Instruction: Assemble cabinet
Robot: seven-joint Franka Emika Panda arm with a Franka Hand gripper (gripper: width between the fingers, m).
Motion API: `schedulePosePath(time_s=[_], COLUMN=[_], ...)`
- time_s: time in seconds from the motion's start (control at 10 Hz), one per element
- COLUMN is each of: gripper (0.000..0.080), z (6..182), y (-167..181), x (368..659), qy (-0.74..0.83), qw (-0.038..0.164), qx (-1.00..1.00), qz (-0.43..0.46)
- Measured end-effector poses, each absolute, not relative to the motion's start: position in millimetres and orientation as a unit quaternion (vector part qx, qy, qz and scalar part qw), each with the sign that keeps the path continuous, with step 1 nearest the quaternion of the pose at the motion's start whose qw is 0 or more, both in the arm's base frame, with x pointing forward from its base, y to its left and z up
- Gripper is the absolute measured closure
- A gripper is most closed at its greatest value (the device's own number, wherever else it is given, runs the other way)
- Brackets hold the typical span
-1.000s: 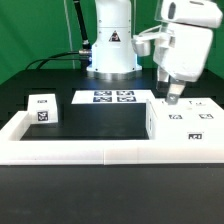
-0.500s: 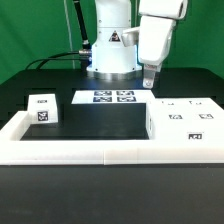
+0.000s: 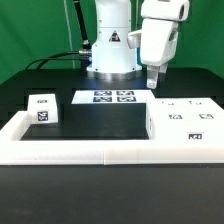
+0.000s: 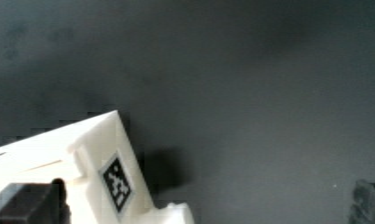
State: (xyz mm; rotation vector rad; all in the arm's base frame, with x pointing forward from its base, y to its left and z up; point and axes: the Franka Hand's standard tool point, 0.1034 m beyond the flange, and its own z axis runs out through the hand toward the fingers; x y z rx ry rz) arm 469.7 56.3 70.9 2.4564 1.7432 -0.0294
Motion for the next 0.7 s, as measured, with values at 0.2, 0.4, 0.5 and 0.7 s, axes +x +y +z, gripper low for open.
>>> schedulePosePath(time_s=[0.2, 0.4, 0.5, 0.7], gripper=[0.0002, 0.0002, 0.0002, 0.0002], z=[70.8, 67.9, 64.6, 57.1], y=[57.3, 60.1, 61.2, 64.0], x=[469.5, 466.8, 462.3, 459.0], qy=[0.543, 0.430, 0.359, 0.244], qw=[0.063, 0.055, 0.048, 0.029], qx=[0.837, 0.901, 0.932, 0.969], qz=[-0.007, 0.021, 0.030, 0.028])
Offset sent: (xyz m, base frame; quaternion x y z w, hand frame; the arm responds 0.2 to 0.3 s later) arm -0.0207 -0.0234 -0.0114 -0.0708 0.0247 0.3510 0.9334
